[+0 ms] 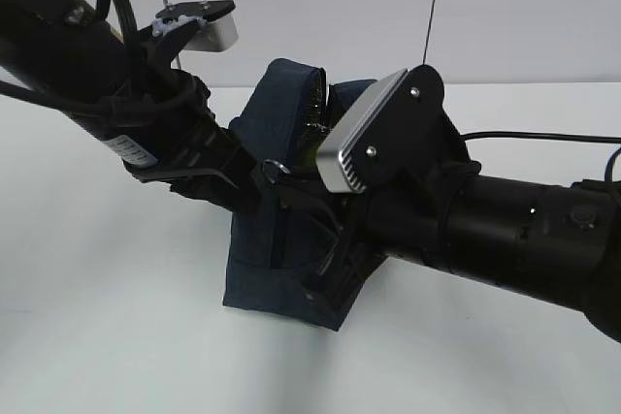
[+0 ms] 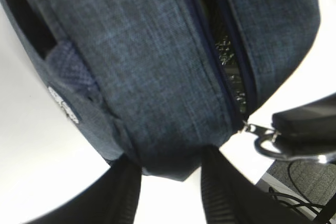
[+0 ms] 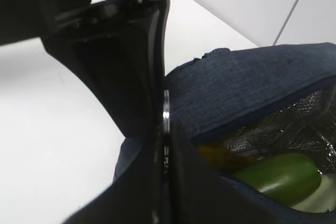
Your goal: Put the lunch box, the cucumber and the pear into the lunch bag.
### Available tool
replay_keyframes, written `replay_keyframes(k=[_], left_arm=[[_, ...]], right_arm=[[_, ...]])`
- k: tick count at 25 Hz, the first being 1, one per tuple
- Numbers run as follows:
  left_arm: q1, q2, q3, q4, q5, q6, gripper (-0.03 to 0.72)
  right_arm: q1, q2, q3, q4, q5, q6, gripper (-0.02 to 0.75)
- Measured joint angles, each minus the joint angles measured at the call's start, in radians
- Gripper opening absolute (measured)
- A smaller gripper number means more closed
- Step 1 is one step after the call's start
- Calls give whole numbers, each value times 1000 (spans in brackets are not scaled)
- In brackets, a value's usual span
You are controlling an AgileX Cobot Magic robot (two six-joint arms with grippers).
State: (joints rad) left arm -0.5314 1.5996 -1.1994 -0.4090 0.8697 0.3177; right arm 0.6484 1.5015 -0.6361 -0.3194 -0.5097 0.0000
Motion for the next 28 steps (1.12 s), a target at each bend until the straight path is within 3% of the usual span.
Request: replay_keyframes(k=[5, 11, 28], left_arm=[[0, 0, 0, 0, 0, 1, 178], [0, 1, 0, 0, 1, 3, 20], [0, 28, 0, -17, 41, 10, 3]], right_arm=[[0, 0, 0, 0, -21, 8, 0], [0, 0, 0, 0, -23, 13, 0], [0, -49, 0, 54, 10, -48, 0]])
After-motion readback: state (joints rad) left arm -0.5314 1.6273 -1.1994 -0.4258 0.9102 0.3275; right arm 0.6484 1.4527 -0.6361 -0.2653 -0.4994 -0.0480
